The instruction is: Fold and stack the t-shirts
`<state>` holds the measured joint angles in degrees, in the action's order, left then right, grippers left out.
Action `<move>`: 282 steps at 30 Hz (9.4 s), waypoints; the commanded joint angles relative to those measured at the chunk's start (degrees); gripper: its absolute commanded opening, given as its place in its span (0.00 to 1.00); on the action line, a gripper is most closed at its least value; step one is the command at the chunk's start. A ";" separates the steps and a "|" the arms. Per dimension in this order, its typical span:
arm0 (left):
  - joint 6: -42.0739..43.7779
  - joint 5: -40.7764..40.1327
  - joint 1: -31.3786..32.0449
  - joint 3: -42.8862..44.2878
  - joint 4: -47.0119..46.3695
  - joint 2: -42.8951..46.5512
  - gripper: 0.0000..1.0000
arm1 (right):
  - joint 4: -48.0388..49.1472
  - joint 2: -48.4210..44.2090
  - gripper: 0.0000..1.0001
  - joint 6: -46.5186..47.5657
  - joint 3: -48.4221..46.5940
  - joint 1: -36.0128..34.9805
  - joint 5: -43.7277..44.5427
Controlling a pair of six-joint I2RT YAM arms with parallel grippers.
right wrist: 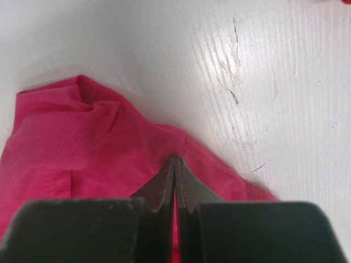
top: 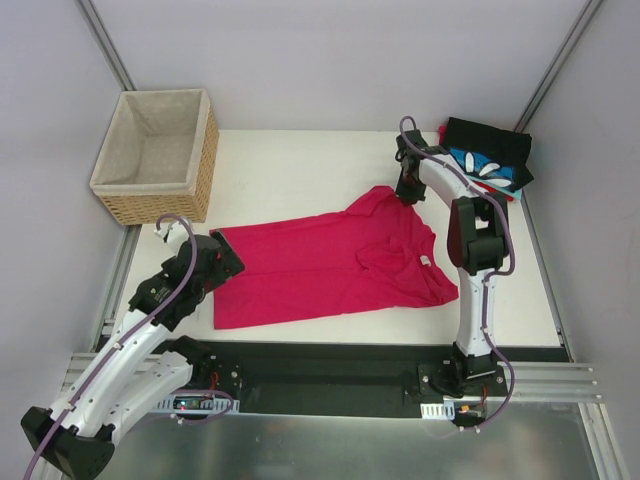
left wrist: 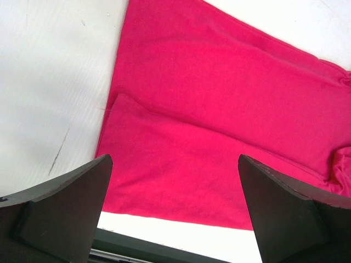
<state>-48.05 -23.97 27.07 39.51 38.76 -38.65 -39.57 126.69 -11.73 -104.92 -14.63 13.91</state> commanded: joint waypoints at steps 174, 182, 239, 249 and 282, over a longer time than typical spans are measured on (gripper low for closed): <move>8.76 17.11 -19.42 32.21 -33.40 -73.76 0.44 | 12.50 -12.35 0.01 -3.22 15.01 7.78 -8.11; 8.33 17.64 -19.51 32.83 -33.67 -75.07 0.30 | 12.33 -12.00 0.01 -3.04 14.93 7.87 -8.02; 5.78 17.29 -18.81 0.49 -33.75 -32.63 0.00 | -4.46 -62.09 0.01 -5.41 45.07 3.47 7.97; 5.86 14.91 -18.81 -3.30 -33.75 -30.34 0.00 | -8.76 -70.26 0.01 -9.36 52.27 -2.76 9.99; 7.97 13.60 -17.49 -4.09 -33.67 -29.99 0.00 | -15.36 -79.23 0.01 -22.72 69.06 -10.94 12.63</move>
<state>-41.10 -8.05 9.41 35.66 5.30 -69.32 -53.19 48.36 -31.27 -36.91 -24.40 26.06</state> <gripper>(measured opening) 0.009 0.019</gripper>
